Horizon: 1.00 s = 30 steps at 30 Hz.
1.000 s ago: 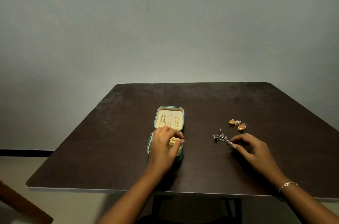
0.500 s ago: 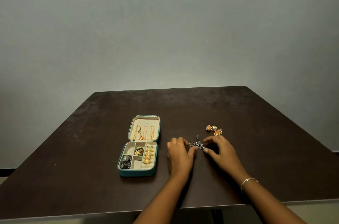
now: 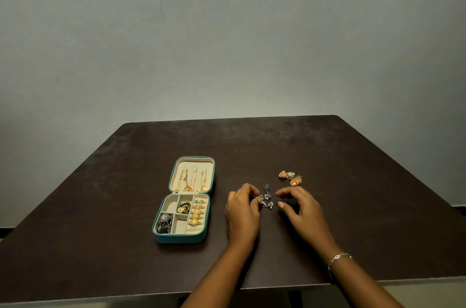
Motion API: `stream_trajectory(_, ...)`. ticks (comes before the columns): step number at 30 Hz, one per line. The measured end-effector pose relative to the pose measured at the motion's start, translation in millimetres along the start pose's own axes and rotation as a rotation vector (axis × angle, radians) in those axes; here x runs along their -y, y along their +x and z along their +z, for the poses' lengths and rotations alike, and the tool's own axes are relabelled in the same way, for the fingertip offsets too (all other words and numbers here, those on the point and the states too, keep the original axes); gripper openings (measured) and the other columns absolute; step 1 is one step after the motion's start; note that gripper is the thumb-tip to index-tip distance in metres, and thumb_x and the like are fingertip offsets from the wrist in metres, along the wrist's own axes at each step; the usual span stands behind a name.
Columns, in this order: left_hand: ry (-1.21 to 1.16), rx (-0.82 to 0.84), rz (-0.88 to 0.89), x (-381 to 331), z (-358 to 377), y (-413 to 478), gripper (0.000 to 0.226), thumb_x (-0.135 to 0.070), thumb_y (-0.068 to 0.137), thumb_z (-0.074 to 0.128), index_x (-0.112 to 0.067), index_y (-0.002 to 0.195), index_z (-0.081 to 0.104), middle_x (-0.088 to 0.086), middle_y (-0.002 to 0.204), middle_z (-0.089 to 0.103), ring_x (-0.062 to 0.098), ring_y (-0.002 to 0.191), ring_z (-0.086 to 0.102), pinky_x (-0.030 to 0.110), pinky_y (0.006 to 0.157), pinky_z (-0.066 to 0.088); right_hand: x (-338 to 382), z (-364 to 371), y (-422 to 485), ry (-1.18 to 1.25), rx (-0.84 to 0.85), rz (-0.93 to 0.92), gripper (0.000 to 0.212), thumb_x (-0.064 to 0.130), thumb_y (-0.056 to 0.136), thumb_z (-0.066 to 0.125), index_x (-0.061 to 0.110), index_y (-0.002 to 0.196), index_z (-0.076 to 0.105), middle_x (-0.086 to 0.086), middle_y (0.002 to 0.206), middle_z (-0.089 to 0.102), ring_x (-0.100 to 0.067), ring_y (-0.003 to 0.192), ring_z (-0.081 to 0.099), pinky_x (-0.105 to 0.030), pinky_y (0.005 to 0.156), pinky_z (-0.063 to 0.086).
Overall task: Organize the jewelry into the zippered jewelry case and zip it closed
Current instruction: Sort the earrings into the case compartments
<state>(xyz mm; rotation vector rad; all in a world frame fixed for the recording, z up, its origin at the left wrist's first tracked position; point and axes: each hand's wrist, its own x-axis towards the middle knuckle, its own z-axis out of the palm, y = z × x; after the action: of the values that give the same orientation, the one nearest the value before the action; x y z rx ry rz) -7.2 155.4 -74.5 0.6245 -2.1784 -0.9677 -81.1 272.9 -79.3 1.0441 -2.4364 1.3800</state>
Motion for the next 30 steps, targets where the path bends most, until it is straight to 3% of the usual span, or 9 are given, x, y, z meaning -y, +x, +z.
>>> stream_trajectory(2, -0.059, 0.010, 0.082, 0, -2, -2, 0.017, 0.002, 0.078, 0.059, -0.015, 0.079, 0.060, -0.020, 0.073, 0.050, 0.012, 0.082, 0.050, 0.010, 0.068, 0.034, 4, -2, -2, 0.031, -0.008, -0.020, 0.020, 0.001, 0.079, 0.063, 0.018, 0.090, 0.066, 0.016, 0.092, 0.061, -0.006, 0.094, 0.055, -0.007, 0.078, 0.037)
stream_trajectory(5, -0.110, 0.039, 0.148, -1, -5, -4, 0.025, 0.009, 0.075, 0.057, -0.014, 0.081, 0.063, -0.022, 0.076, 0.051, 0.003, 0.077, 0.050, 0.003, 0.068, 0.034, 9, -5, -5, 0.121, 0.034, -0.041, 0.023, 0.000, 0.081, 0.062, 0.018, 0.095, 0.067, 0.019, 0.097, 0.062, -0.001, 0.096, 0.056, -0.009, 0.081, 0.041)
stream_trajectory(9, -0.153, 0.099, 0.176, -2, -7, -6, 0.034, 0.011, 0.077, 0.055, -0.016, 0.096, 0.063, -0.007, 0.088, 0.057, -0.008, 0.079, 0.053, 0.000, 0.069, 0.035, 13, -6, -7, 0.232, 0.103, -0.029, 0.026, 0.002, 0.083, 0.061, 0.021, 0.100, 0.066, 0.013, 0.101, 0.066, 0.001, 0.097, 0.059, -0.013, 0.082, 0.046)
stream_trajectory(12, -0.189, 0.138, 0.195, -3, -7, -8, 0.040, 0.010, 0.078, 0.056, -0.025, 0.098, 0.060, 0.002, 0.091, 0.060, -0.005, 0.085, 0.055, 0.001, 0.070, 0.038, 14, -5, -7, 0.285, 0.087, -0.009, 0.022, 0.003, 0.083, 0.063, 0.019, 0.097, 0.067, 0.011, 0.098, 0.068, 0.001, 0.093, 0.061, -0.016, 0.080, 0.048)
stream_trajectory(16, -0.228, 0.145, 0.210, 1, -4, -8, 0.052, 0.008, 0.079, 0.057, -0.040, 0.097, 0.054, -0.003, 0.090, 0.062, 0.001, 0.084, 0.059, 0.004, 0.070, 0.040, 11, -3, -7, 0.326, 0.076, -0.004, 0.021, 0.002, 0.080, 0.065, 0.020, 0.092, 0.068, 0.012, 0.091, 0.069, -0.004, 0.088, 0.064, -0.024, 0.078, 0.052)
stream_trajectory(21, -0.302, 0.112, 0.215, 0, -4, -6, 0.043, 0.005, 0.078, 0.059, -0.033, 0.098, 0.056, -0.009, 0.085, 0.062, 0.002, 0.080, 0.059, 0.008, 0.071, 0.042, 10, -2, -3, 0.366, 0.072, -0.009, 0.019, 0.001, 0.076, 0.068, 0.018, 0.086, 0.069, 0.010, 0.086, 0.069, -0.005, 0.082, 0.064, -0.022, 0.073, 0.051)
stream_trajectory(24, -0.330, 0.081, 0.207, 0, -6, -5, 0.038, 0.002, 0.078, 0.061, -0.031, 0.095, 0.056, -0.009, 0.088, 0.063, 0.001, 0.082, 0.058, 0.007, 0.070, 0.041, 13, -2, -2, 0.424, 0.055, -0.004, 0.008, 0.013, 0.071, 0.067, 0.012, 0.078, 0.068, 0.004, 0.080, 0.068, -0.009, 0.073, 0.063, -0.021, 0.067, 0.050)
stream_trajectory(30, -0.325, 0.093, 0.279, 2, -4, -6, 0.006, -0.031, 0.079, 0.057, -0.030, 0.081, 0.062, -0.011, 0.081, 0.065, 0.004, 0.078, 0.059, 0.016, 0.065, 0.045, 11, 0, 0, 0.524, 0.019, 0.022, 0.007, 0.012, 0.069, 0.064, 0.017, 0.073, 0.067, 0.001, 0.076, 0.069, -0.008, 0.071, 0.064, -0.019, 0.066, 0.049)
